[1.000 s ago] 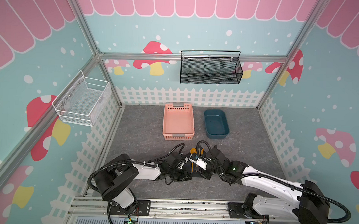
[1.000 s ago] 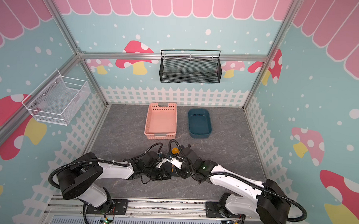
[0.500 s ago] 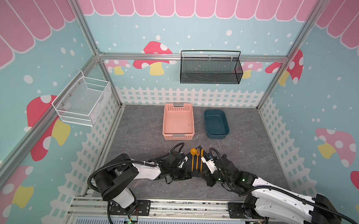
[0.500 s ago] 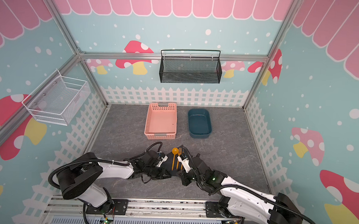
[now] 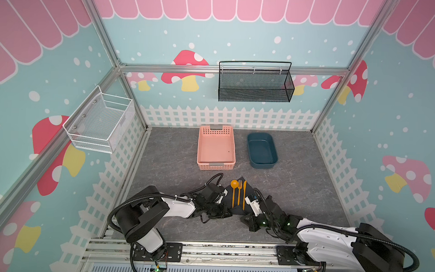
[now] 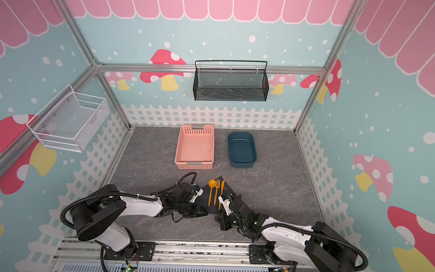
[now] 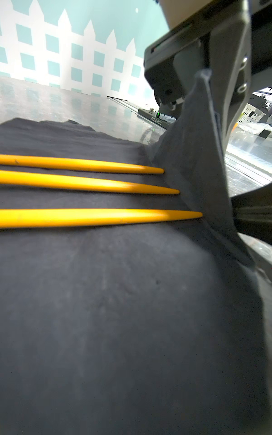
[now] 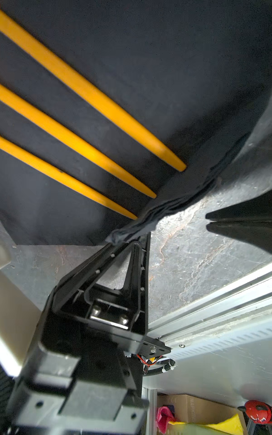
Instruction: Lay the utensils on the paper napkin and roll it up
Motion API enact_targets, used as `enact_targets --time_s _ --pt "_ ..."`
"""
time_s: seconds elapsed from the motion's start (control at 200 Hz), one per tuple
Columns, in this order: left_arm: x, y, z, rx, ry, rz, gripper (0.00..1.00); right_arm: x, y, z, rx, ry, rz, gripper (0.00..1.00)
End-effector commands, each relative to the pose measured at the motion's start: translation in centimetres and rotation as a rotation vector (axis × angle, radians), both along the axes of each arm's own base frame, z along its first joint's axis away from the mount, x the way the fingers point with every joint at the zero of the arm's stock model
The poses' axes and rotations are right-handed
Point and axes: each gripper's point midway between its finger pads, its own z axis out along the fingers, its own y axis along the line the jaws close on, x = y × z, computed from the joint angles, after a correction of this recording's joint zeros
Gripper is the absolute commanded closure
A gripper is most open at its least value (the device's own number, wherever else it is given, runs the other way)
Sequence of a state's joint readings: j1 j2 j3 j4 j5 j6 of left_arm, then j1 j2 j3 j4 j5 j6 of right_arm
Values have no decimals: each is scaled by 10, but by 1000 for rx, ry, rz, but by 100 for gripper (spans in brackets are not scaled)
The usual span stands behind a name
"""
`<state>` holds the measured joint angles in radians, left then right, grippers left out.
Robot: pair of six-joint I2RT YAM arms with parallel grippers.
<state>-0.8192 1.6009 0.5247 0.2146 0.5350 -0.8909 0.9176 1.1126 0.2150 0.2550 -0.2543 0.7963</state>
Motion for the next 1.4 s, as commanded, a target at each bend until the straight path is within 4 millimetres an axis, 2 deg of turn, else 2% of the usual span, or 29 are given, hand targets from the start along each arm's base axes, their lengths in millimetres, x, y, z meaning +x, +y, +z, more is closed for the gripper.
enact_targets --time_s 0.0,0.57,1.101,1.396 --pt "10 -7 9 -24 -14 22 99 11 7 8 49 -39 -43 99" --pt "11 -7 16 -34 -22 25 98 34 -1 7 27 -109 -159 100" --pt "13 -12 23 -45 -21 16 97 44 1 -1 -6 -110 -188 100" --pt "18 -13 20 -21 -24 21 97 46 0 -2 -10 -104 -201 100"
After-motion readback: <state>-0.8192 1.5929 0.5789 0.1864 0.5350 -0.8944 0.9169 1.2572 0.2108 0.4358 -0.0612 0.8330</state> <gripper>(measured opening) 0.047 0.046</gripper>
